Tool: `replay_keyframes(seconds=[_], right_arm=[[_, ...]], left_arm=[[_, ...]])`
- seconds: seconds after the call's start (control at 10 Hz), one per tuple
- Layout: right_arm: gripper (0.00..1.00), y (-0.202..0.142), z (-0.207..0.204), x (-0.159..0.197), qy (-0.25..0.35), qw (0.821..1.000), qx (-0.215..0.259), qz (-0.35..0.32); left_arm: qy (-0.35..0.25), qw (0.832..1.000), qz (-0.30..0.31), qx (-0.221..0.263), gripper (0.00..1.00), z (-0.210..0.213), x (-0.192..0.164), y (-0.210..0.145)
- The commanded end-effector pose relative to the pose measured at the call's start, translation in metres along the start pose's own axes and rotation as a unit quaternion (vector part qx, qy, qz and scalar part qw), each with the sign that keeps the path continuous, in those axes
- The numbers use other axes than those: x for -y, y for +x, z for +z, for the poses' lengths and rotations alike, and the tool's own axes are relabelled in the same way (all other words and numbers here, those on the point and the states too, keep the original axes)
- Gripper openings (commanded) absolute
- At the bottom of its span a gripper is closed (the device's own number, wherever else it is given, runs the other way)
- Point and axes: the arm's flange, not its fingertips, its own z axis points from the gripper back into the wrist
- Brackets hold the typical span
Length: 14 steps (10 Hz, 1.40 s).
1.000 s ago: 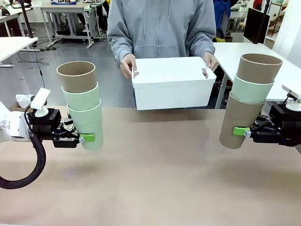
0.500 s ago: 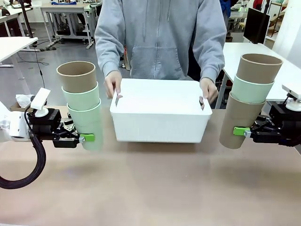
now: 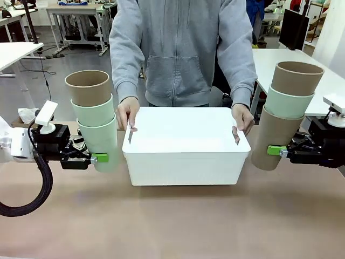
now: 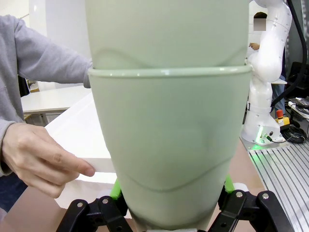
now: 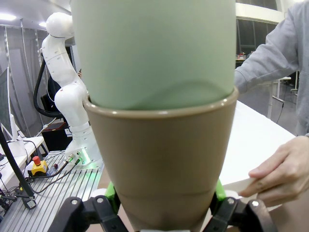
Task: Stack the cups and store them in the basket.
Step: Place the stack of Reusable plastic cups into the Pantry Basket.
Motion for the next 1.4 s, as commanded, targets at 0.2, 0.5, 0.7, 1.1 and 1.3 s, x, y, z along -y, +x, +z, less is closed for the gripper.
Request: replay_keyframes(seconds=[0.2, 0.5, 0.7, 1.1, 1.3], right_arm=[[0.85, 0.0035, 0.0, -0.0001, -0.001, 1.0, 0.001, 0.005], [0.85, 0.0035, 0.0, -0.0001, -0.001, 1.0, 0.001, 0.005], [0.85, 0.0035, 0.0, -0.0001, -0.001, 1.0, 0.001, 0.005], [0.85, 0.0035, 0.0, -0.0001, -0.001, 1.0, 0.001, 0.005], [0.85, 0.0035, 0.0, -0.0001, -0.001, 1.0, 0.001, 0.005]], left_arm=[[-0.002, 1.0, -0.002, 0.002, 0.83, -0.0004, 0.0001, 0.0032], [-0.002, 1.0, -0.002, 0.002, 0.83, -0.0004, 0.0001, 0.0032], [-0.002, 1.0, -0.002, 0.002, 0.83, -0.0004, 0.0001, 0.0032], [-0.002, 1.0, -0.002, 0.002, 0.83, -0.0004, 0.0001, 0.0032], [-0.002, 1.0, -0.002, 0.002, 0.83, -0.0004, 0.0001, 0.0032]])
